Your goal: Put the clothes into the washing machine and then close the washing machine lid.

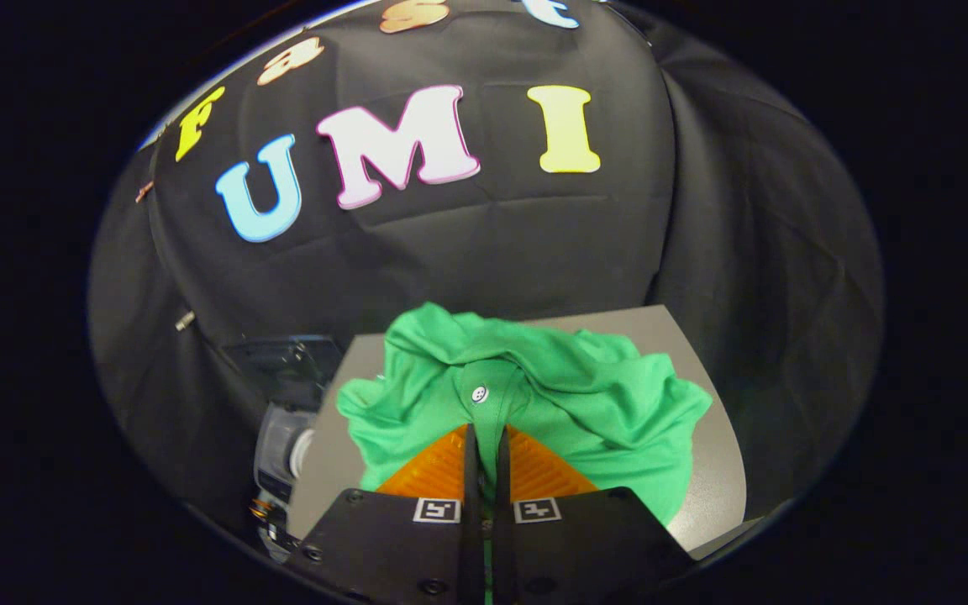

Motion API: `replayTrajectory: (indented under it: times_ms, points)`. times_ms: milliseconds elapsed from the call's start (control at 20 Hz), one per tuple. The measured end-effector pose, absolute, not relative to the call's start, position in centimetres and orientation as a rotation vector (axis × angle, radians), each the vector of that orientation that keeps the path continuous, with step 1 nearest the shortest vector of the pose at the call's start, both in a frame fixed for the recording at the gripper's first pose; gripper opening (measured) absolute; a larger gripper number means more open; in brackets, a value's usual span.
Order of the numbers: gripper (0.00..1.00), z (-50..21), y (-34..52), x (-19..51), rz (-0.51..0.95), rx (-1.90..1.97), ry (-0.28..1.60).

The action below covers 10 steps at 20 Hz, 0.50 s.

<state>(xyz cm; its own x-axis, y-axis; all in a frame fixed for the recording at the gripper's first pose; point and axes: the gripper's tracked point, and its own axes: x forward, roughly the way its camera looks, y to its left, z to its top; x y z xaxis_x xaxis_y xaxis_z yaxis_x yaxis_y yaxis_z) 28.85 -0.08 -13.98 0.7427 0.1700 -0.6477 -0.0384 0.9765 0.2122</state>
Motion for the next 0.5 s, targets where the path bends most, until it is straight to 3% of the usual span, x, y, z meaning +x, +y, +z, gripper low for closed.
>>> replayTrajectory:
  times_ms: [300,500]
  points:
    - [0.08,-3.7,4.6,27.5,0.193,0.197,0.604]
    - [0.08,-1.0,10.5,26.5,0.269,0.192,0.594]
